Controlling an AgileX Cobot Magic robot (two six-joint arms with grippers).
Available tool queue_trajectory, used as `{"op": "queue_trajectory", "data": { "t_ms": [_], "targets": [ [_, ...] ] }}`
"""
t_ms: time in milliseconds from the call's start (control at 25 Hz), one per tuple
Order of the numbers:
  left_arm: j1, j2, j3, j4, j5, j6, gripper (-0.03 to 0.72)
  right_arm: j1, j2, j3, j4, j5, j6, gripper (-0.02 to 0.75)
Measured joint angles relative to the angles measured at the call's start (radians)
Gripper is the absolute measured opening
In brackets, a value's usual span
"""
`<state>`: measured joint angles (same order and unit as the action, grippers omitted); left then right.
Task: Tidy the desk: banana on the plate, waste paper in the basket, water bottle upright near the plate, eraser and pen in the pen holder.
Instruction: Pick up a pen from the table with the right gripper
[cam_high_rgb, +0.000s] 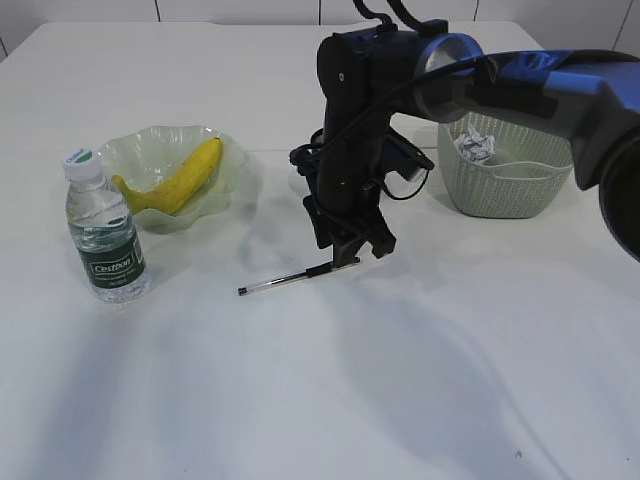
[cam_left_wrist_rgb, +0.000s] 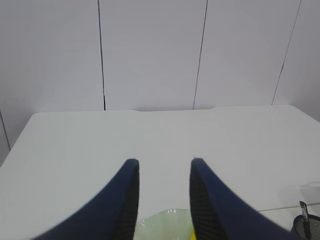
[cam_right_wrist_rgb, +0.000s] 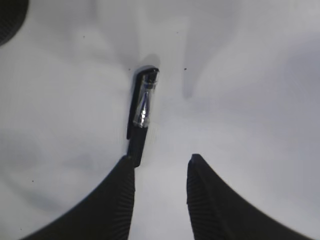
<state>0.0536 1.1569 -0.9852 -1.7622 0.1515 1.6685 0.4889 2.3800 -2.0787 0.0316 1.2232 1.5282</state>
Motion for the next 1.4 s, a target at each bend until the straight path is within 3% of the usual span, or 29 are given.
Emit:
{"op": "queue_trajectory", "data": {
  "t_ms": [400,1400],
  "targets": [
    [0.000,0.000,0.000,-0.001,-0.002,0.000,0.239,0.000,0.000,0.000,-0.037,-0.046,0.094,0.262],
    [0.000,0.000,0.000,-0.002,-0.002,0.000,0.239,0.000,0.033,0.000,-0.050,-0.080,0.117,0.262]
  ]
}}
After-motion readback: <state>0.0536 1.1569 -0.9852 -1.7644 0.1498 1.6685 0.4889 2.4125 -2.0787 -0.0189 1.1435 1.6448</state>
